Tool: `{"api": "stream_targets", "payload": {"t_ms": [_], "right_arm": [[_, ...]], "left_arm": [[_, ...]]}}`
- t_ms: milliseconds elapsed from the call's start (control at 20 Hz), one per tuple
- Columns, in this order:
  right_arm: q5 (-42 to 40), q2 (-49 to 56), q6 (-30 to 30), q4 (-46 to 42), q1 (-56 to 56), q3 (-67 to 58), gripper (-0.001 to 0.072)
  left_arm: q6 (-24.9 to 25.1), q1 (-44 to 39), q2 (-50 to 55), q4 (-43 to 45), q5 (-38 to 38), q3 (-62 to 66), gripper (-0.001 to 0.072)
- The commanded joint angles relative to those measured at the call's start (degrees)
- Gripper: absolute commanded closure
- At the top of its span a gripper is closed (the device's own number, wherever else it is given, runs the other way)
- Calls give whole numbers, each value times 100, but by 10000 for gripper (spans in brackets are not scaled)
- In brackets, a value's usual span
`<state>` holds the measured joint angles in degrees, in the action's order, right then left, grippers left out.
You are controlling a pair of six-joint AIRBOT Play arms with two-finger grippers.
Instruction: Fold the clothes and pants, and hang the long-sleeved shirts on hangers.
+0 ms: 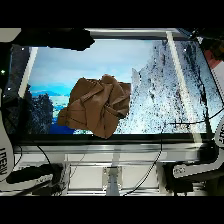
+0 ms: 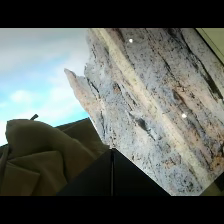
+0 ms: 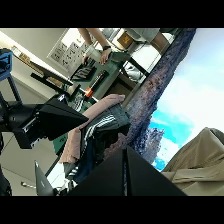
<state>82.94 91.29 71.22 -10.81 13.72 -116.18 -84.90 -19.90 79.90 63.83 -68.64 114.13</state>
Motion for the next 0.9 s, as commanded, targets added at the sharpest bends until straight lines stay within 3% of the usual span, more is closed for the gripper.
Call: {"api": "stream_targets", "payload": {"t_ms": [0, 700, 850], "right_arm": [[0, -4, 2, 0, -2, -7, 696], [-4, -4, 2, 0, -2, -7, 696], [-319, -4, 4, 72, -4, -7, 696]], "left_arm": [[2, 2, -2, 2, 0, -2, 688], [4, 2, -2, 4, 0, -4, 688], [2, 2, 35, 4, 0, -4, 688]]}}
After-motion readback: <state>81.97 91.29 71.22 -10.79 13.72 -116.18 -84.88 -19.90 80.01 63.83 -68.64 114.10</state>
